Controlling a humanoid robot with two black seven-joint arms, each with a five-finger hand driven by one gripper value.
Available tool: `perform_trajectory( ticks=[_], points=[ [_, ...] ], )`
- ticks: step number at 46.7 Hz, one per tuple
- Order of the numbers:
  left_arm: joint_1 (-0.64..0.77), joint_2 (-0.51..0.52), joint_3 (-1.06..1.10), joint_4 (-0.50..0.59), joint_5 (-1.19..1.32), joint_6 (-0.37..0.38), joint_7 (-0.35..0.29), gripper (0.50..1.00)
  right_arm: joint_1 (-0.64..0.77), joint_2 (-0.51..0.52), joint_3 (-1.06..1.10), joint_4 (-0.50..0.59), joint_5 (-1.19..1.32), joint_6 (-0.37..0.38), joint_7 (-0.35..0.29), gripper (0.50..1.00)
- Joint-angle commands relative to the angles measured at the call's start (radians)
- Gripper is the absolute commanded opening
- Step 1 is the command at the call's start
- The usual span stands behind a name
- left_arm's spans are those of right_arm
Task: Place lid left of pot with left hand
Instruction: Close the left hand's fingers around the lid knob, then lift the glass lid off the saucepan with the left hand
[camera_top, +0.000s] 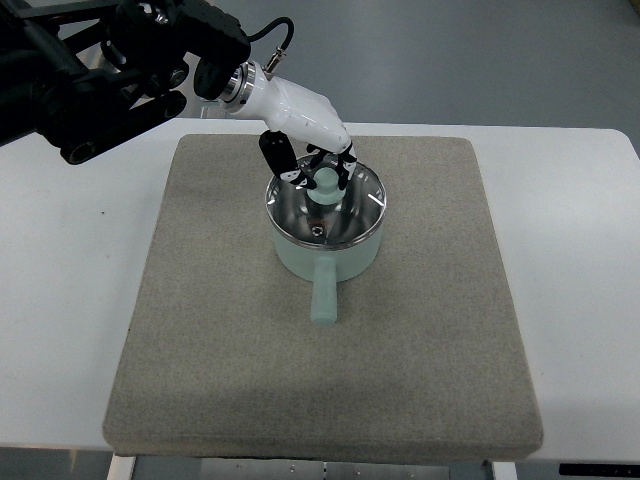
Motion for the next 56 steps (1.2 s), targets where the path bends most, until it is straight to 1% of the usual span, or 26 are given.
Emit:
perform_trajectory(
  ticks=[1, 56],
  points=[
    [0.008, -0.004, 0.000, 0.001, 0.000, 0.001, 0.000, 0.500, 0.000, 0.000, 0.000, 0.000, -0.002, 0.000, 0.000, 0.921],
    [-0.029, -0.004, -0.017, 0.001, 0.000, 0.000, 0.000, 0.500, 0.000, 0.000, 0.000, 0.000, 0.000, 0.000, 0.000, 0.921]
  ],
)
